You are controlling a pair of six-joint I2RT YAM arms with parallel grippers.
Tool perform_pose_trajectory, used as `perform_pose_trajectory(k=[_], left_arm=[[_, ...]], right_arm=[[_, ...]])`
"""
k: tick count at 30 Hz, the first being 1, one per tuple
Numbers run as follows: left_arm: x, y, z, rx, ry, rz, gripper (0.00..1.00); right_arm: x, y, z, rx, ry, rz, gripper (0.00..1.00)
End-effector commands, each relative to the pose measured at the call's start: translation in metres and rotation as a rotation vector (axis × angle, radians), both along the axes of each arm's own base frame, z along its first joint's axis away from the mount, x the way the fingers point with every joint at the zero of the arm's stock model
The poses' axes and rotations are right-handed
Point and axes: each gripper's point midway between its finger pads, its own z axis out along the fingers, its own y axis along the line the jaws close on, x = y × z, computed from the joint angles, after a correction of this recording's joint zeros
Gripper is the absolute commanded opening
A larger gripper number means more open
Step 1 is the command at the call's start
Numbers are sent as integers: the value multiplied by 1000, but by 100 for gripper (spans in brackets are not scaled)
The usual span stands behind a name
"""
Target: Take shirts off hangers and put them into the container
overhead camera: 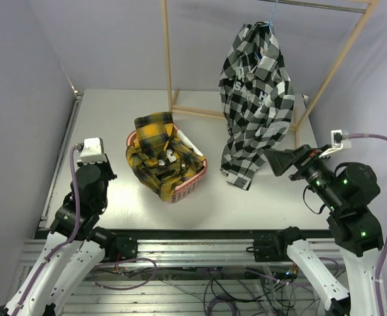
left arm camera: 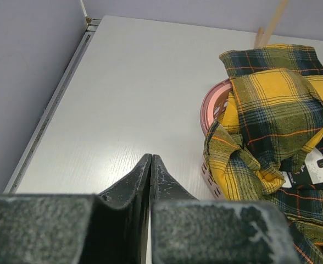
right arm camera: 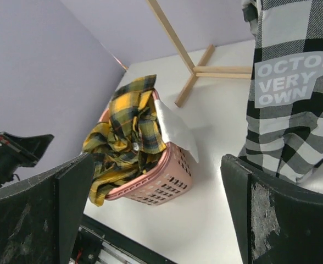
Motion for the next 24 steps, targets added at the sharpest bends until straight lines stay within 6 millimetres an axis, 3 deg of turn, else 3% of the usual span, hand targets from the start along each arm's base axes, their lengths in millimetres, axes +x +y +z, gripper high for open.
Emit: perform_pose_trajectory(k=[1, 4, 8, 10, 11, 13, 15, 19, 21, 23, 24], left_arm=[[-1, 4, 8, -17, -25, 27, 11], [0, 6, 7, -19, -27, 39, 12], [1, 5, 7, -46, -21, 51, 19], [3, 2, 7, -62, -16, 45, 22], [3, 1, 8, -69, -14, 42, 24], [5, -1, 9, -92, -16, 41, 24], [6, -2, 9, -114, -21, 48, 24], [8, 0, 7, -132, -2, 83, 27], [9, -2, 7, -140, 6, 81, 27], [11, -6, 5, -132, 17, 54, 29], [12, -11, 4, -118, 26, 22, 31]], right_arm=[[2, -4, 4, -86, 13, -3, 100], [3, 2, 19, -124, -53, 44, 99], [22, 8, 22, -198, -59, 73, 82], [34, 8, 22, -246, -30, 71, 61], [39, 8, 24, -267, -23, 71, 45], [52, 6, 28, -308, -7, 60, 1], [65, -1, 38, -332, -1, 2, 0], [89, -21, 77, -354, -47, -141, 3], [101, -26, 92, -374, -59, -185, 31], [118, -33, 105, -414, -59, -235, 45], [131, -36, 106, -442, -37, -259, 47]])
